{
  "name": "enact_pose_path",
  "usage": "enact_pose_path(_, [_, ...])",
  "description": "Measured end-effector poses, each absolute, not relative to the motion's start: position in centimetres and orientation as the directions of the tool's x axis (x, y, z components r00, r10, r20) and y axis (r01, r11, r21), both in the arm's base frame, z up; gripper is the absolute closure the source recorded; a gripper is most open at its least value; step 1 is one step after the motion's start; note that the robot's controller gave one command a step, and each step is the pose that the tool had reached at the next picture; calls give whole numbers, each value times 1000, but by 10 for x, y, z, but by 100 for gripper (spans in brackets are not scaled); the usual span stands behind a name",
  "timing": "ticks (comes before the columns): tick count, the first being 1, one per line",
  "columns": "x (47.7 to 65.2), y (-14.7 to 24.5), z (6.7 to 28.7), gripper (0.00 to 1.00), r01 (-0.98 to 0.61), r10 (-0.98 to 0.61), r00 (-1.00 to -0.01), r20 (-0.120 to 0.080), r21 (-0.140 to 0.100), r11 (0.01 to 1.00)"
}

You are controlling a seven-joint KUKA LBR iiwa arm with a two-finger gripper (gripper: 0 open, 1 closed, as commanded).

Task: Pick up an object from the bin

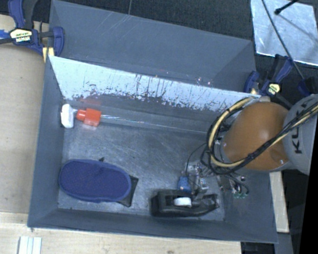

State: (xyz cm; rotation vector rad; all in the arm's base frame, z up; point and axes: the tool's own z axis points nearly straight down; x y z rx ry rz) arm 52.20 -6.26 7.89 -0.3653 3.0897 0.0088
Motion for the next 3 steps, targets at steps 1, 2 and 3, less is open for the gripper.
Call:
enact_pose_path(1, [489,-68,214,100,-250,-250,-968,-10,-4,968])
enact_pose_path(2, [488,-68,209,0,-248,-248,-969,-3,-1,969])
enact_pose_path(3, [525,-129,115,0,-269,-269,-963,3,0,963])
